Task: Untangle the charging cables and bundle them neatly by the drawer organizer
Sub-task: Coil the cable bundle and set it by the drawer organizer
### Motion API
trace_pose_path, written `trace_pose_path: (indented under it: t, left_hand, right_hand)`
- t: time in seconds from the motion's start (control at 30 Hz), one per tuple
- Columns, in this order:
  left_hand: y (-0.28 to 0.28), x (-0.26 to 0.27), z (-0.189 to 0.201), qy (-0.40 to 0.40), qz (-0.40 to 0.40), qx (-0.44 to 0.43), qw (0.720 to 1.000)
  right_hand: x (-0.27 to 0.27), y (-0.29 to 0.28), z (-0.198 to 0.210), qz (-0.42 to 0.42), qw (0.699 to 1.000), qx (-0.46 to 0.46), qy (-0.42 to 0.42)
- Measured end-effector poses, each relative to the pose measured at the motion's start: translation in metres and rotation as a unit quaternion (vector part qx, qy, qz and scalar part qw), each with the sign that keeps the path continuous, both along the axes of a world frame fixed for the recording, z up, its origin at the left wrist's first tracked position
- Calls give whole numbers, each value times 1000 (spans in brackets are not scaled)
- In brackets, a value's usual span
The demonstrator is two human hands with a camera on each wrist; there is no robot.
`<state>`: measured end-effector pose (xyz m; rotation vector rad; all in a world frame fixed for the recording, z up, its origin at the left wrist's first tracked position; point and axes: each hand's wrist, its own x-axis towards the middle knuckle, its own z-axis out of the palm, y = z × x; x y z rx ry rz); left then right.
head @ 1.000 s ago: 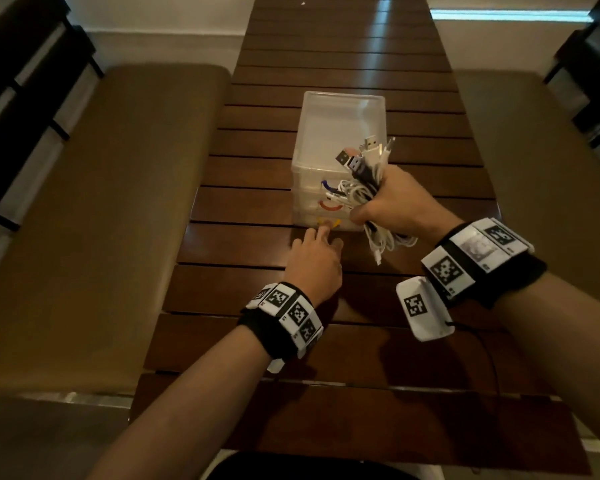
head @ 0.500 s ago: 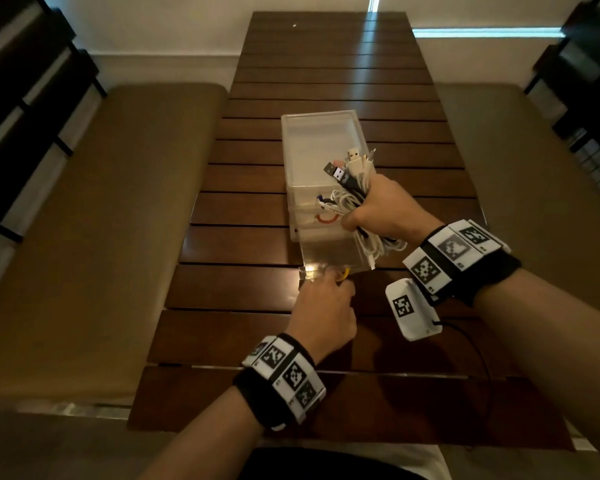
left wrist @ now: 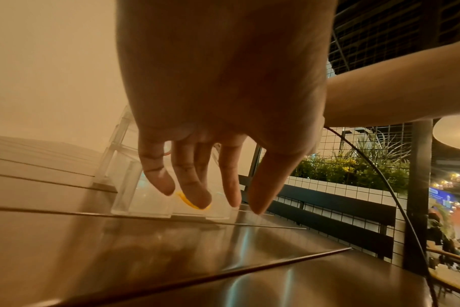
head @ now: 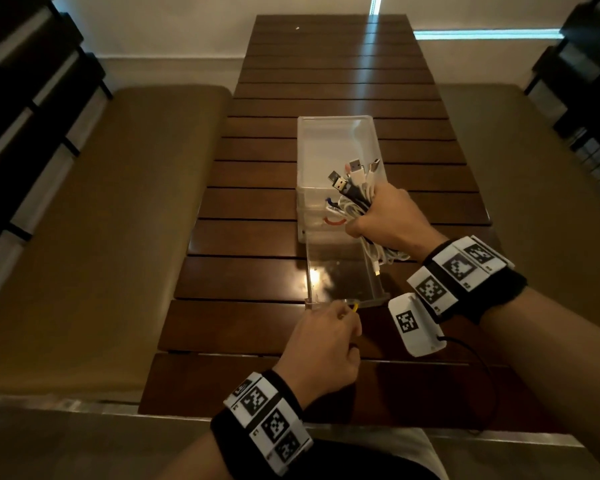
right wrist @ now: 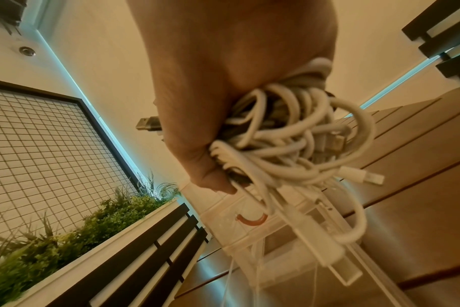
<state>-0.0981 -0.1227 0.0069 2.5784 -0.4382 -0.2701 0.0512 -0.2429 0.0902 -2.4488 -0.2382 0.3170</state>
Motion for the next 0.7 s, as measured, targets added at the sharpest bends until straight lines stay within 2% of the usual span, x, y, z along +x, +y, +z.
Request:
trace_pose_path:
  t: [0.1, 0.2, 0.27, 0.33, 0.43, 0.47, 0.5, 0.53, 0.57, 0.6, 0.63, 0.7]
  left_hand:
    - [-1, -7, -1, 21, -10, -12, 1000]
    - [-1, -14, 3, 73, -26, -40, 996]
    - [1, -17, 7, 78, -27, -65, 994]
    - [6, -16, 12, 39, 17, -109, 993]
    - [19, -12, 18, -41, 160, -191, 968]
    - [23, -8, 21, -54, 206, -220, 952]
    - [27, -4, 24, -60, 241, -240, 938]
    - [31, 0, 27, -59, 262, -247, 931]
    - [34, 3, 29, -51, 265, -237, 933]
    - [37, 7, 31, -38, 252, -220, 942]
    - [38, 9, 32, -25, 229, -197, 953]
    - [35, 10, 35, -6, 190, -157, 969]
  right_hand:
    - [-9, -5, -3, 1, 1000, -8, 2]
    - [-31, -10, 2, 7, 997, -38, -60]
    - [-50, -12, 7, 19, 998, -9, -67]
    - [-61, -15, 11, 15, 998, 58, 8]
    - [-59, -15, 2, -7, 973, 98, 210]
    - [-56, -14, -6, -22, 949, 121, 289]
    - [-52, -11, -15, -44, 911, 170, 373]
    - [-50, -8, -23, -63, 856, 237, 454]
    - [-49, -4, -31, -79, 797, 303, 516]
    - [-47, 0, -40, -89, 753, 350, 551]
    - [-46, 4, -47, -94, 727, 376, 566]
    - [-46, 12, -59, -94, 711, 402, 569]
